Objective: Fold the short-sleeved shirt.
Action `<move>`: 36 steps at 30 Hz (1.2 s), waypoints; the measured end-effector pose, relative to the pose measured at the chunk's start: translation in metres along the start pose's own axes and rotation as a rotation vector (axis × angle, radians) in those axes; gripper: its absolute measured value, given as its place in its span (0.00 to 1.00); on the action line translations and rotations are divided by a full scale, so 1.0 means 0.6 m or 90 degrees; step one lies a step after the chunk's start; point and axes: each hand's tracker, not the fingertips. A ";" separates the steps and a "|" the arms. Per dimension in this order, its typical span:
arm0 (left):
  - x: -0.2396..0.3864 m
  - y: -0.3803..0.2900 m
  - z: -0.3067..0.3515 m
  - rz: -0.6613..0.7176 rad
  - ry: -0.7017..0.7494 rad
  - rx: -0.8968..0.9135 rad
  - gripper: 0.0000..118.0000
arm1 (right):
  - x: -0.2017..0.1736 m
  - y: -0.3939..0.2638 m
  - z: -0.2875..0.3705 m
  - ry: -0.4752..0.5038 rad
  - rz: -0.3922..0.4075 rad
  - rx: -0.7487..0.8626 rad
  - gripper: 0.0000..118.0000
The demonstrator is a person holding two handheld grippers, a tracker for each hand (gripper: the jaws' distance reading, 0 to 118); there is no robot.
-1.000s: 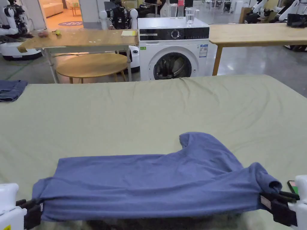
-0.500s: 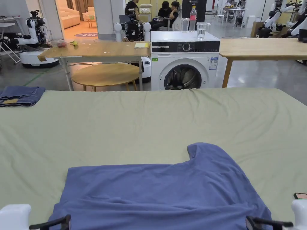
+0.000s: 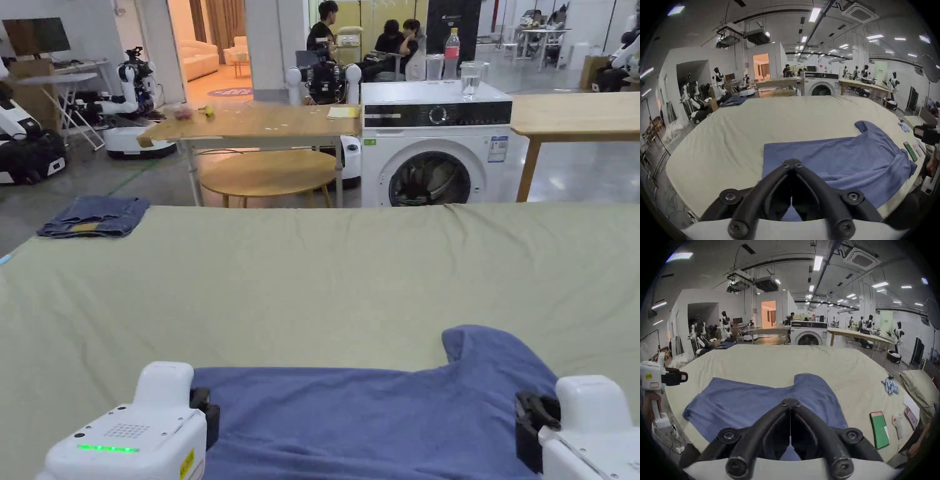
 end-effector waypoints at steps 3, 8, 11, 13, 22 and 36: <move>-0.034 0.006 -0.053 0.008 0.018 -0.032 0.00 | 0.010 -0.006 -0.028 0.000 -0.005 -0.015 0.00; -0.076 0.029 -0.178 0.002 0.079 -0.081 0.45 | 0.025 -0.009 -0.084 -0.007 -0.002 -0.037 0.00; -0.088 0.043 -0.267 -0.028 0.115 -0.131 0.99 | 0.038 -0.006 -0.113 -0.012 -0.002 -0.047 0.00; -0.097 0.043 -0.315 -0.022 0.110 -0.166 0.99 | 0.049 -0.007 -0.130 -0.018 -0.001 -0.053 0.00; -0.099 0.031 -0.413 -0.015 0.047 -0.238 0.57 | 0.162 0.018 -0.234 -0.076 0.002 -0.136 0.08; -0.053 0.087 -0.293 -0.051 0.022 -0.168 0.00 | 0.211 -0.004 -0.435 -0.087 -0.017 -0.298 0.04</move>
